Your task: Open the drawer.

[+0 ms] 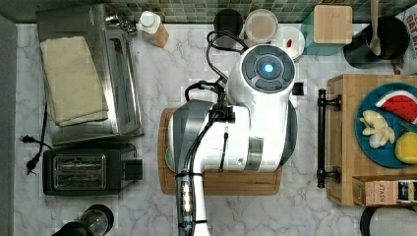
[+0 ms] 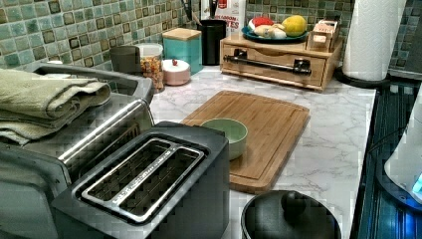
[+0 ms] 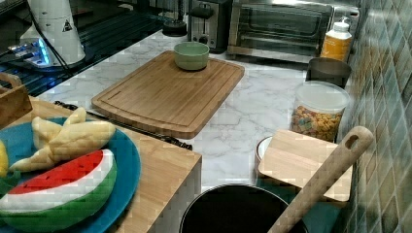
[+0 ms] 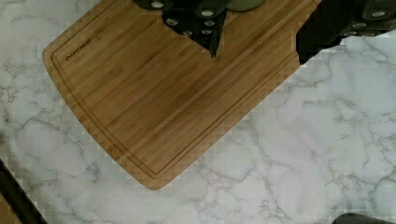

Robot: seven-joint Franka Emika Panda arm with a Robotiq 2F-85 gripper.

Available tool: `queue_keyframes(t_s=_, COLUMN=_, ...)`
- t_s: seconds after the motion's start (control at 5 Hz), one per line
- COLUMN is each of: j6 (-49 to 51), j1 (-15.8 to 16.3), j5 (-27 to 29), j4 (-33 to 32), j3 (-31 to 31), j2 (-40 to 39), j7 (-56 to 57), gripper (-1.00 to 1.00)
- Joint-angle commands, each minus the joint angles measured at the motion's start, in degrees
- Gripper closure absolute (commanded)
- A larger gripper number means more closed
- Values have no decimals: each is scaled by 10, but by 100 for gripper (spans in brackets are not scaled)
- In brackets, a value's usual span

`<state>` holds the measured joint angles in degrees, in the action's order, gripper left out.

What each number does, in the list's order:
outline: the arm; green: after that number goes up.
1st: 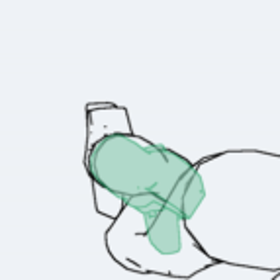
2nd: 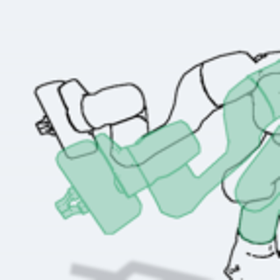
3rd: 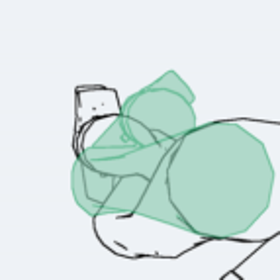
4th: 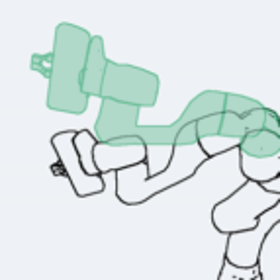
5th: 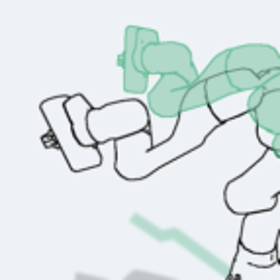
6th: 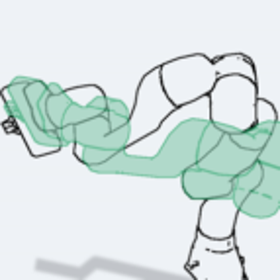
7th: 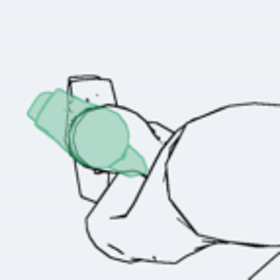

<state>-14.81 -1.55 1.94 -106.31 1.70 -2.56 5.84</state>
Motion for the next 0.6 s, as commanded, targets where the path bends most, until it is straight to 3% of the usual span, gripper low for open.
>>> queue_keyframes(t_s=0.2, j6=-6, j1=-2, j5=1, j4=0, j3=1, j2=0, j7=0, gripper=-100)
queue_keyframes(t_s=0.4, j6=-50, j1=1, j5=-77, j4=-64, j3=0, j2=37, j7=52, gripper=-100)
queue_keyframes(t_s=0.6, j6=-83, j1=-22, j5=-66, j4=-112, j3=18, j2=63, j7=166, gripper=-100)
